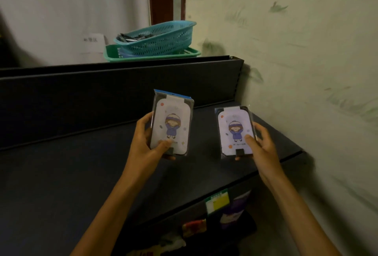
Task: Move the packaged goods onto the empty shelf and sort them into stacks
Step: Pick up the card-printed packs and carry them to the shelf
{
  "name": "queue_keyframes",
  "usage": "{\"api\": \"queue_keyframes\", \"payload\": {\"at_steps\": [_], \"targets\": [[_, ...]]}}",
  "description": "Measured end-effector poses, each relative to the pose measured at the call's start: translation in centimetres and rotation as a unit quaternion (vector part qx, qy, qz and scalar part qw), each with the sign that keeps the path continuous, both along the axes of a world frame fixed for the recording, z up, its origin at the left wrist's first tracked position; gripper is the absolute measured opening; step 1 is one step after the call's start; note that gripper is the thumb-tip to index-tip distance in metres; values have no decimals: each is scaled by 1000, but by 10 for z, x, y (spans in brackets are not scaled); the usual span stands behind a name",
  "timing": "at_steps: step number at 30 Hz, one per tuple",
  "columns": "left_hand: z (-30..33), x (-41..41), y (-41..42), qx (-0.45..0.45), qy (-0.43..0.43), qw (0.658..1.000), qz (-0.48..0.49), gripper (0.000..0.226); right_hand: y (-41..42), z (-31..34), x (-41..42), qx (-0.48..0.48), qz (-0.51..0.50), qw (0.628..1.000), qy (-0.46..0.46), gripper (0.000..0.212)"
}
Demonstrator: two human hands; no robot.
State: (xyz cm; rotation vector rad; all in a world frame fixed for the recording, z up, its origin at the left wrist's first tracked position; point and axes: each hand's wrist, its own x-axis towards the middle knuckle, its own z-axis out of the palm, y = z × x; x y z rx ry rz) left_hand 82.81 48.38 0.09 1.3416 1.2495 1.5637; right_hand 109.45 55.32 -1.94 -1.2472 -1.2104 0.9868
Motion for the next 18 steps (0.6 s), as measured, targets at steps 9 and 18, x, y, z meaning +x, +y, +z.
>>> {"api": "queue_keyframes", "payload": {"at_steps": [9,18], "targets": [[-10,50,16,-34,-23,993,107,68,77,-9,19,-54,167,982,-68,31],[-12,71,27,-49,-20,989,138,69,102,-19,31,41,136,940,-311,38]]}}
